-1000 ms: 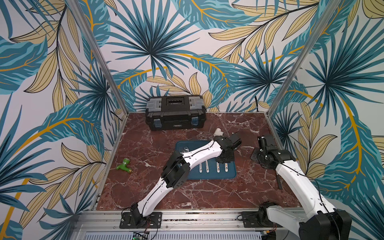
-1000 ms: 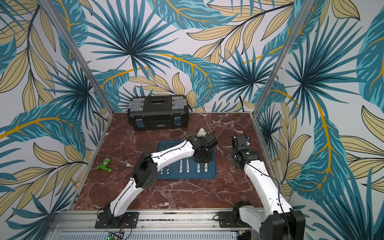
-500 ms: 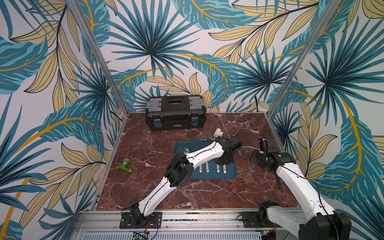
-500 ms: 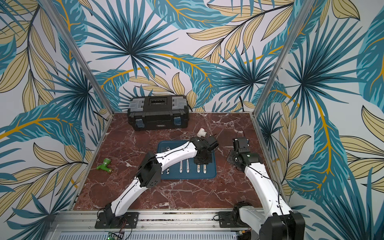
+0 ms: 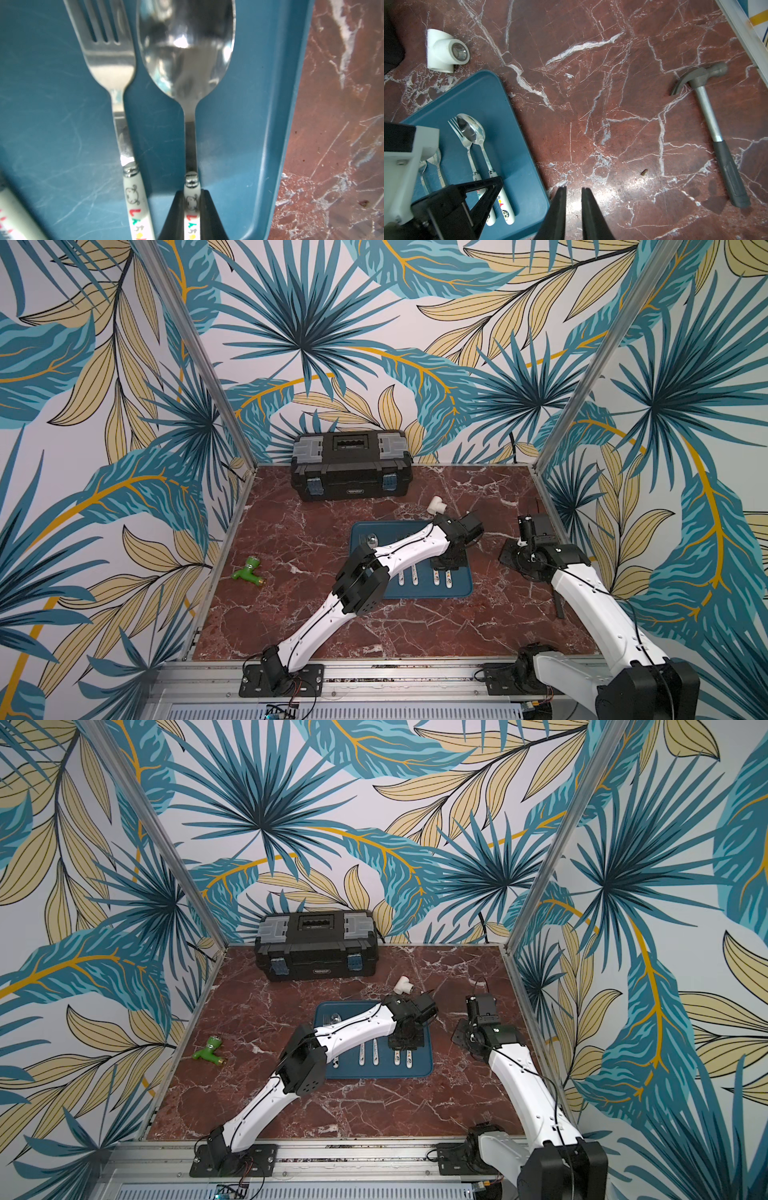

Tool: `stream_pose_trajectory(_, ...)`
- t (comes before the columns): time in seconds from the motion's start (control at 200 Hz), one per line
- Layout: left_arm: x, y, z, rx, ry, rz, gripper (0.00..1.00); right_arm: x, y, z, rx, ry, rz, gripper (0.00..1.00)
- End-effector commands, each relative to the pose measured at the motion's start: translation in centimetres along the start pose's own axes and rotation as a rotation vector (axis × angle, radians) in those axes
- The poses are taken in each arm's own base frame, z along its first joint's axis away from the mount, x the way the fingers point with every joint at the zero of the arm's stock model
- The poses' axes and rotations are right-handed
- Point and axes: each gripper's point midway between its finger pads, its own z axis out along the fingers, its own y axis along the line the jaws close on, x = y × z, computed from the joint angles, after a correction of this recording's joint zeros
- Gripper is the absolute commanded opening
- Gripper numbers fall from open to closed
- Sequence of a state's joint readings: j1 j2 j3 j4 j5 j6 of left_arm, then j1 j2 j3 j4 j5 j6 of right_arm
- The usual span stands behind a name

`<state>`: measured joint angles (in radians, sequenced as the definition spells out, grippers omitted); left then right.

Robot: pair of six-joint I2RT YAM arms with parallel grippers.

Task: Set the spoon and fork side by side
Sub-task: Place the spoon on the tray.

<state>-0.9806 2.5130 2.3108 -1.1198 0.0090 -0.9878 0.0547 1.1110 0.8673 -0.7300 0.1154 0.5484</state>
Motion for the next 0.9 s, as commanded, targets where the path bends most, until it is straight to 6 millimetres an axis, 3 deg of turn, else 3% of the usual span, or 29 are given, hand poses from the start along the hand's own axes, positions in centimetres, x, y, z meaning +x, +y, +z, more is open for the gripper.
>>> stream_pose_trajectory(0.0,-0.4,-0.9,0.1,0.034,-0.005,0.008,0.00,0.6,-0.2,0.6,0.002,0.021,-0.012,0.21)
stream_pose_trajectory(0.17,-0.5,-0.5,0.4,0.021,-0.006,-0.003,0.03,0.6,-0.3,0.7,0.003,0.022,-0.012,0.25)
stream_pose_trajectory(0.401,-0.7,0.7,1.1,-0.005,0.004,-0.036,0.17,0.6,-0.2,0.8,-0.002,0.027,-0.013,0.30)
stream_pose_trajectory(0.736,-0.5,0.3,1.8,0.014,0.019,-0.044,0.30,0.7,-0.1,0.6,-0.012,0.026,-0.011,0.31)
stream_pose_trajectory(0.891,-0.7,-0.5,1.0,0.042,0.002,-0.026,0.38,0.6,-0.1,0.6,-0.012,0.024,-0.009,0.31)
